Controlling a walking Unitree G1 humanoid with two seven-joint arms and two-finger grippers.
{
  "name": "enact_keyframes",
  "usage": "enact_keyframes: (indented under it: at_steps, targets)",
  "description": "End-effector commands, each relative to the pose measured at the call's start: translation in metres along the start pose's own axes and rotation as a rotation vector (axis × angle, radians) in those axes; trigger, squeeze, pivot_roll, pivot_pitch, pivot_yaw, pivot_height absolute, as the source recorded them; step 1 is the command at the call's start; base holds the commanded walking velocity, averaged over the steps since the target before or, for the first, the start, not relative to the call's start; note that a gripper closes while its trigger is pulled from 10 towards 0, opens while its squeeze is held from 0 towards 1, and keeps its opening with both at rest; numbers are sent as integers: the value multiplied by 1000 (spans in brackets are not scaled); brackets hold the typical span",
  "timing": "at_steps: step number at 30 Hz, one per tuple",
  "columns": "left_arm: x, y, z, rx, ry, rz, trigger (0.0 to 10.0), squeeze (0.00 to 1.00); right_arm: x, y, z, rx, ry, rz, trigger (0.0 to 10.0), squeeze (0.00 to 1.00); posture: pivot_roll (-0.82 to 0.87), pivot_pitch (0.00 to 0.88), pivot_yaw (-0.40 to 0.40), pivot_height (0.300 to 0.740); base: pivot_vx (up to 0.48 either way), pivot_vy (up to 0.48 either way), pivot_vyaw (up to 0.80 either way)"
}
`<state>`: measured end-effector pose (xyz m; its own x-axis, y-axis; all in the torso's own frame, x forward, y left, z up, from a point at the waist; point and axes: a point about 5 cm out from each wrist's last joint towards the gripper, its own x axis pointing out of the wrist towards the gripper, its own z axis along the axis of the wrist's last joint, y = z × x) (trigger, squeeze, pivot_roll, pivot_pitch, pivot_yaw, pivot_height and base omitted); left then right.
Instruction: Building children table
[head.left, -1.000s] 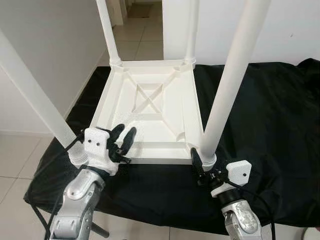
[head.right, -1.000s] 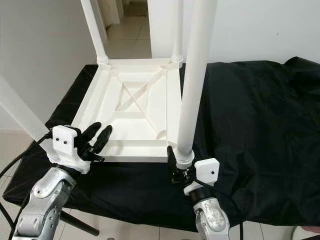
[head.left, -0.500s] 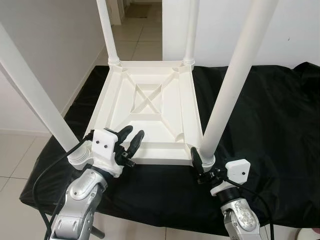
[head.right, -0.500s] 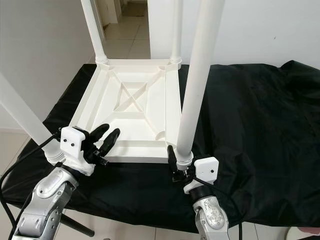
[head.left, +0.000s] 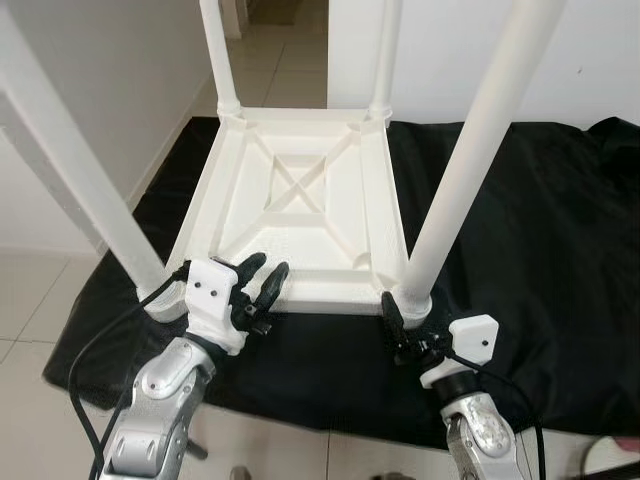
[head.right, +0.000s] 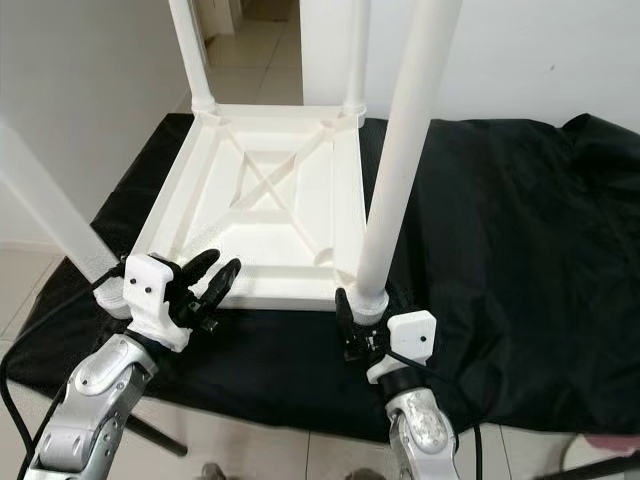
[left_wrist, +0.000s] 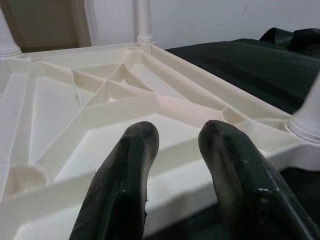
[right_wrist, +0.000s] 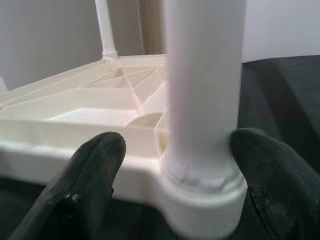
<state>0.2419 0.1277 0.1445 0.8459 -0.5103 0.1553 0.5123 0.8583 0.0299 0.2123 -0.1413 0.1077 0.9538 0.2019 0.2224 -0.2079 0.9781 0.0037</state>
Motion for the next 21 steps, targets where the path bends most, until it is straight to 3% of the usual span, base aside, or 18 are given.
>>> enact_keyframes:
  at_steps: [1,8,21]
  targets:
    - [-1,-1,-1,5,2,-27,10000,0,-2,1,-3,1,7,1,10000,0,-84,0,52,740,-341,0,0]
    - [-1,-2,0,0,0,-28,10000,0,-4,0,-3,-4,10,-1,10000,0,-87,0,53,740,-342,0,0]
    - [0,-2,2,15,-22,-21,10000,0,-2,-2,-3,-6,9,-4,10000,0,-83,0,45,740,0,0,0]
